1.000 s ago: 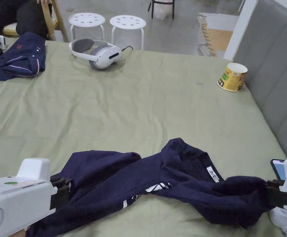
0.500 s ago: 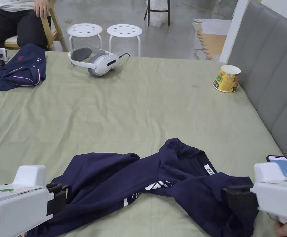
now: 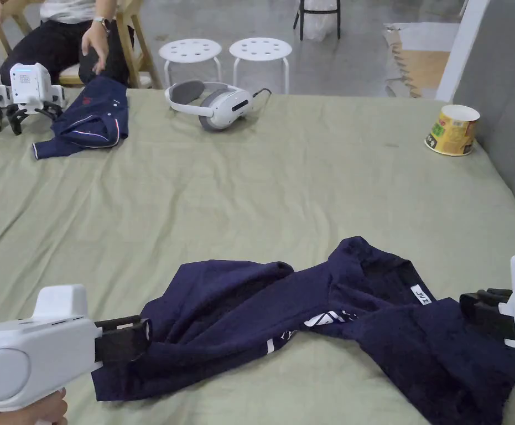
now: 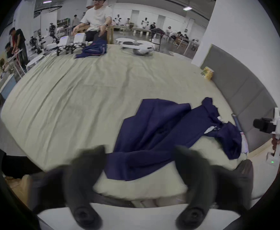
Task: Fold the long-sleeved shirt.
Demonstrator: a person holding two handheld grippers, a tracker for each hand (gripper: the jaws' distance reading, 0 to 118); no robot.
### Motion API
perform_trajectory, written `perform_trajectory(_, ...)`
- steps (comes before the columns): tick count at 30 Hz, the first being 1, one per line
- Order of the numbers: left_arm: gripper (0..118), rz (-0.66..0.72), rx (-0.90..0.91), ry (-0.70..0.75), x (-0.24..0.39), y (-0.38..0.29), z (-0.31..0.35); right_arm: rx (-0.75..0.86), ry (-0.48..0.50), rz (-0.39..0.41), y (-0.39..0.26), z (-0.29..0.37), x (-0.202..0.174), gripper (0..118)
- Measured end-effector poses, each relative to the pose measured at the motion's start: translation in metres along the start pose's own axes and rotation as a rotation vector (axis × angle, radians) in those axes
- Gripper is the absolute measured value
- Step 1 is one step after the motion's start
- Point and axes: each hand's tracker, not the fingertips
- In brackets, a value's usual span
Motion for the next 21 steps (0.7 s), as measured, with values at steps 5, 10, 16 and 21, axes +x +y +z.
perform_trajectory(5, 102, 0.089, -0.007, 0.088, -0.037, 0.004, -0.01, -0.022, 0.027, 0.069, 0.001, -0.009, -0.022, 1)
perform_trajectory(10, 95, 0.105, -0.121, 0.028, -0.052, 0.008, -0.041, -0.035, 0.046, 0.068, 0.0, -0.017, -0.031, 1)
perform_trajectory(16, 80, 0.138, -0.22, 0.006, -0.044, -0.003, -0.083, -0.051, 0.042, 0.063, -0.004, -0.021, -0.03, 1)
perform_trajectory(21, 18, 0.187, -0.24, -0.055, -0.041, -0.01, -0.088, -0.066, 0.025, 0.052, -0.009, -0.023, -0.024, 1)
